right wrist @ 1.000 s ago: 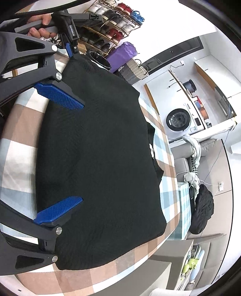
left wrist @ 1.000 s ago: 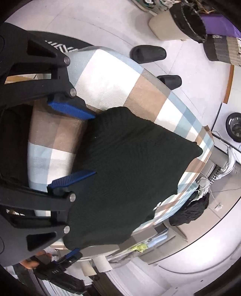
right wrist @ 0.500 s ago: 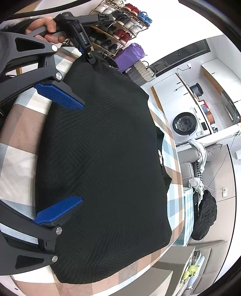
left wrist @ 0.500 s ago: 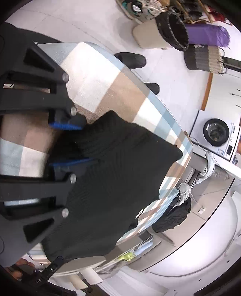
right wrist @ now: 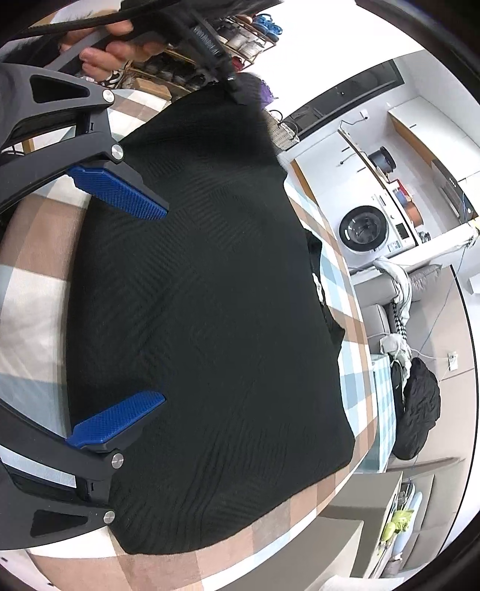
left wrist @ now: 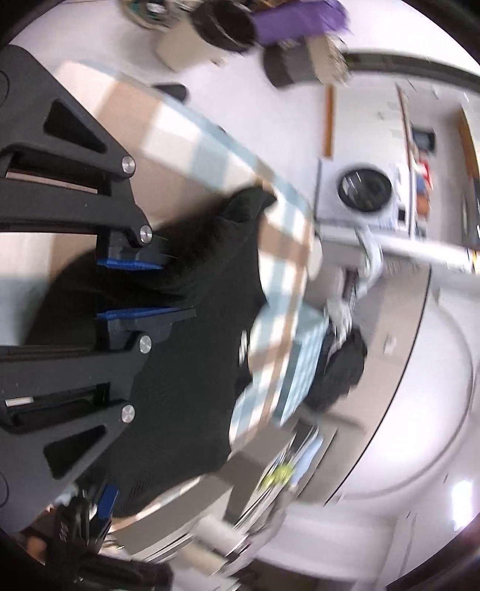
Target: Fold small clothes
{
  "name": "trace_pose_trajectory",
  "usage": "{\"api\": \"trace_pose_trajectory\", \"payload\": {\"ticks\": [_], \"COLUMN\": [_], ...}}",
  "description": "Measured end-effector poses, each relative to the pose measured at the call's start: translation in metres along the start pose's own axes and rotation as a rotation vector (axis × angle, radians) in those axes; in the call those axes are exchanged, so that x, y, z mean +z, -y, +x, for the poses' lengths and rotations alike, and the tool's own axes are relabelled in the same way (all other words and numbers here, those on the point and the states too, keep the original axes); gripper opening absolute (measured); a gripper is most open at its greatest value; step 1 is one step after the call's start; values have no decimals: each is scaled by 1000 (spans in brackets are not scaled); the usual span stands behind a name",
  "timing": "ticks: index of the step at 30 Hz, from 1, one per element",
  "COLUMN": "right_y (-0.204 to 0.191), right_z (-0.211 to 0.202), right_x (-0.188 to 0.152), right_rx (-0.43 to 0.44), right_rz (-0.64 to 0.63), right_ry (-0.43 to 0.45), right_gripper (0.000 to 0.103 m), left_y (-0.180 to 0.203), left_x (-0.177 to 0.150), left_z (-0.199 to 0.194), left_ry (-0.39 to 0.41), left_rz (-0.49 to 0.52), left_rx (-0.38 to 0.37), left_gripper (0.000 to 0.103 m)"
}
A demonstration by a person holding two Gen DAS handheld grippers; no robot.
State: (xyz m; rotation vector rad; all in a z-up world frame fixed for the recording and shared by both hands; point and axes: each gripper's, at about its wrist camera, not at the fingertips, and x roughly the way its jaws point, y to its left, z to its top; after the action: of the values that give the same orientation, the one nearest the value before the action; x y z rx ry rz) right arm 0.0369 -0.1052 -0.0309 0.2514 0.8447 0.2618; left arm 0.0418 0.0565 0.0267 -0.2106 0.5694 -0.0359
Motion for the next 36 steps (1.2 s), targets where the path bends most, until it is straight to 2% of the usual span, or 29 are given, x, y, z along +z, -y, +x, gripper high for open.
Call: {"api": "trace_pose_trajectory", "payload": {"ticks": [4, 6, 9, 11, 12, 13, 18, 20, 24, 27, 28, 30, 31, 33, 34, 35, 36], "right_y": [14, 23, 35, 40, 42, 44, 40, 33, 26, 25, 25, 26, 27, 27, 24, 22, 20], "right_z": [-3, -5, -9, -13, -15, -18, -22, -21, -13, -1, 3, 16, 22, 27, 26, 22, 13], "right_x": [1, 2, 4, 5, 5, 6, 7, 7, 11, 16, 17, 18, 18, 19, 19, 20, 22], "right_rx": [-12, -23, -36, -37, -38, -37, 3, 41, 120, 181, 190, 196, 195, 197, 191, 200, 238], "right_rz": [30, 55, 86, 96, 101, 107, 105, 98, 124, 169, 177, 206, 219, 232, 227, 225, 221], "right_ry": [4, 9, 16, 22, 26, 35, 43, 36, 13, -19, -30, -70, -88, -98, -105, -91, -52], "right_gripper": [96, 96, 96, 96, 96, 96, 96, 95, 87, 83, 80, 58, 53, 23, 17, 6, 6], "left_y": [65, 96, 117, 120, 119, 117, 94, 78, 35, 5, -2, -14, -17, -22, -21, -20, -19], "left_x": [-2, -14, -36, -48, -51, -54, -54, -50, -36, -31, -30, -30, -31, -32, -33, -34, -35], "left_z": [12, 22, 36, 45, 48, 48, 33, 27, 22, 27, 30, 33, 34, 36, 33, 33, 32], "left_ry": [-29, -73, -168, -263, -291, -311, -265, -237, -212, -222, -229, -231, -230, -230, -230, -230, -229], "left_rz": [147, 216, 238, 216, 206, 203, 210, 191, 141, 90, 78, 55, 54, 53, 49, 48, 51], "left_rx": [-129, -211, -337, -420, -438, -442, -396, -354, -268, -201, -189, -168, -161, -155, -154, -155, -155], "left_gripper": [13, 13, 15, 20, 28, 41, 63, 65, 68, 68, 68, 68, 68, 68, 68, 68, 68]}}
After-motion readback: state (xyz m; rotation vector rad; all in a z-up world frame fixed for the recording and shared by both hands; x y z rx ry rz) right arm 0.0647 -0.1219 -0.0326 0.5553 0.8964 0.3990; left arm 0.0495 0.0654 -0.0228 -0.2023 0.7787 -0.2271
